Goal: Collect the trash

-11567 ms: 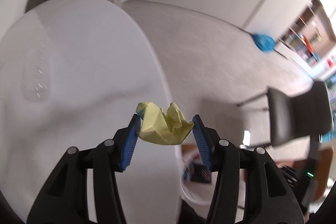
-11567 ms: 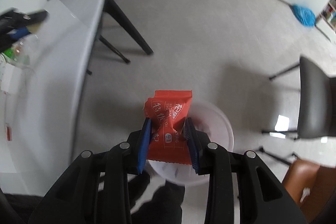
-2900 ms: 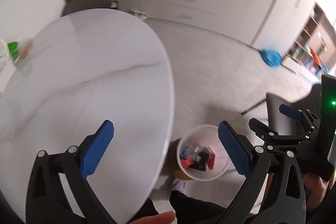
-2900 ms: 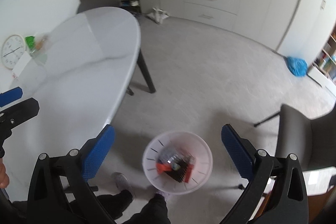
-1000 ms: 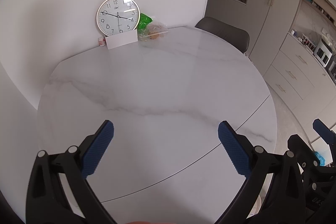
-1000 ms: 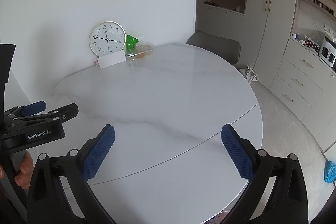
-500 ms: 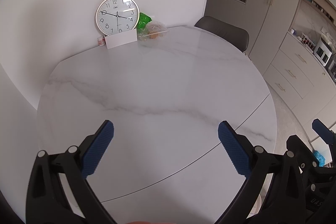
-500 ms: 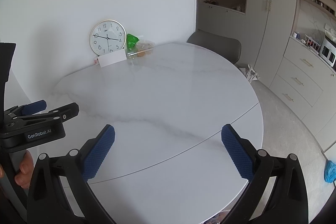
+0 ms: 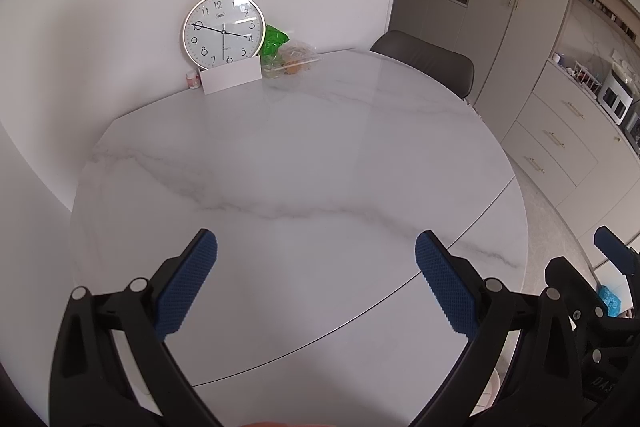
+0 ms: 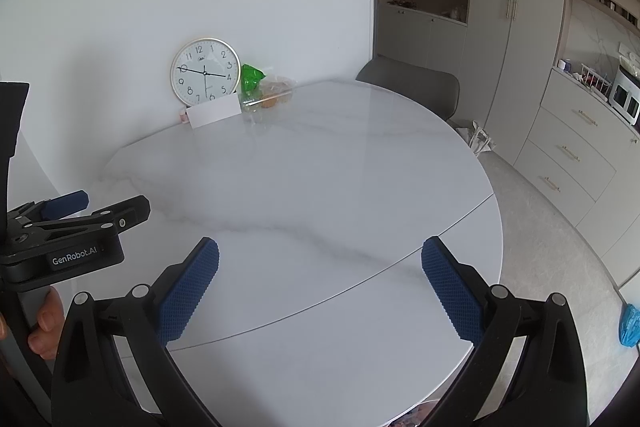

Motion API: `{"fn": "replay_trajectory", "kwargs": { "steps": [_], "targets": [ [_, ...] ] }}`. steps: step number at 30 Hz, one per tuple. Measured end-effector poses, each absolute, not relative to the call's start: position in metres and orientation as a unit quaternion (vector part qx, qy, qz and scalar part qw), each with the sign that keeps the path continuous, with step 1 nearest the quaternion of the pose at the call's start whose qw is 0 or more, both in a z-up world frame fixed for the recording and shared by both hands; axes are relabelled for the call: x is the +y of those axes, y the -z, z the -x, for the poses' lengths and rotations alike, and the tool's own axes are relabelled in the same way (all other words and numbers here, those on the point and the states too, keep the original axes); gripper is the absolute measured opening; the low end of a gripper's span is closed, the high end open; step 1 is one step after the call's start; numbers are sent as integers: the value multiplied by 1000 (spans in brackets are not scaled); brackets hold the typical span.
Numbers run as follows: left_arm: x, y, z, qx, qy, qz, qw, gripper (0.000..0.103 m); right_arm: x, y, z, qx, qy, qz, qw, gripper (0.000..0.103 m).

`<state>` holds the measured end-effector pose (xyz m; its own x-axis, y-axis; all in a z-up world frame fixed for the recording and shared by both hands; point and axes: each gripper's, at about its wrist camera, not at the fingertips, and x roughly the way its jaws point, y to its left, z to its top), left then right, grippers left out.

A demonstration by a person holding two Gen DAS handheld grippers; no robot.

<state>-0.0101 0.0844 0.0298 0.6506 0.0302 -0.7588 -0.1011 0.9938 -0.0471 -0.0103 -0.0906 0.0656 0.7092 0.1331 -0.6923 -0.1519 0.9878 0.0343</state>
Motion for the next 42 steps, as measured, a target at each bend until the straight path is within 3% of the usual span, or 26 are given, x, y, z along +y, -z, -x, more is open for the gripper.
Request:
{"fn": "replay_trajectory", "kwargs": {
  "steps": [42],
  "targets": [
    [87, -27, 10, 420, -40, 39, 906, 95, -91, -61, 13, 376, -74, 11, 923, 101]
  ]
}}
